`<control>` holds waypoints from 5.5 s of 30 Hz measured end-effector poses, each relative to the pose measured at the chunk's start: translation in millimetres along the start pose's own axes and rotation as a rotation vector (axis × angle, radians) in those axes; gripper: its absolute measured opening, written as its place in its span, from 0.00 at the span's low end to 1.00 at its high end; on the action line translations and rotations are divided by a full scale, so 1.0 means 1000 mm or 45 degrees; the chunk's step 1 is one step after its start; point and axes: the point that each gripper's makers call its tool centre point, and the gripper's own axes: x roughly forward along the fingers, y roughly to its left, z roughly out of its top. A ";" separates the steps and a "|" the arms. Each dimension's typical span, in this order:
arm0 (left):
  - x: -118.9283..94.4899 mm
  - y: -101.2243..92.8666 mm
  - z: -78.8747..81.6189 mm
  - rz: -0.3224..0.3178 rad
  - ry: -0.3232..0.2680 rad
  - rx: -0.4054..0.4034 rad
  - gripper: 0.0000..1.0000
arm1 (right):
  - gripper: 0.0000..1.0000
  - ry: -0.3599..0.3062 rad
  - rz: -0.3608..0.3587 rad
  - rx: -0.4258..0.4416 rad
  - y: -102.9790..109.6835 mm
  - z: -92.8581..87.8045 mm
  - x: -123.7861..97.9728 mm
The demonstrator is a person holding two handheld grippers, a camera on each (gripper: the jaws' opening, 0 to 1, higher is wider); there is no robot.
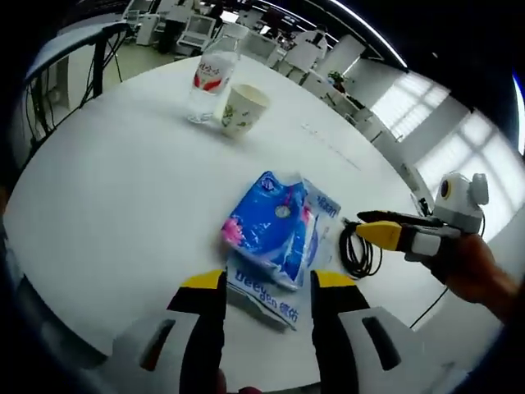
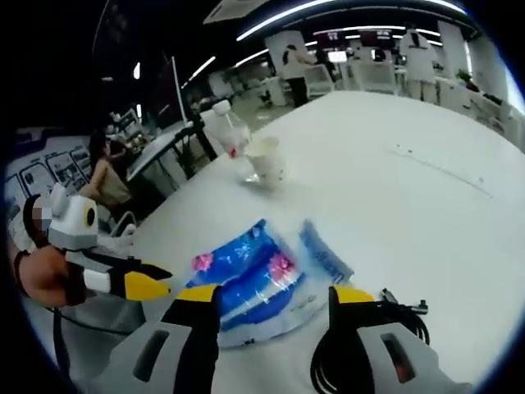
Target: Arrange the tabletop items into an orderly group along one side of the table until the central work area is clear of visible clutter.
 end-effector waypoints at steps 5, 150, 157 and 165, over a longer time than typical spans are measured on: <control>0.002 -0.001 0.000 0.001 -0.012 -0.047 0.35 | 0.50 0.046 0.016 -0.039 0.000 0.002 0.007; -0.001 -0.061 -0.048 -0.330 0.230 0.558 0.00 | 0.00 -0.312 -0.321 0.808 0.046 -0.142 -0.081; 0.001 -0.077 -0.050 -0.372 0.235 0.636 0.00 | 0.00 -0.321 -0.345 0.791 0.031 -0.144 -0.090; 0.017 -0.107 -0.038 -0.414 0.203 0.746 0.00 | 0.00 -0.340 -0.379 0.774 0.015 -0.133 -0.111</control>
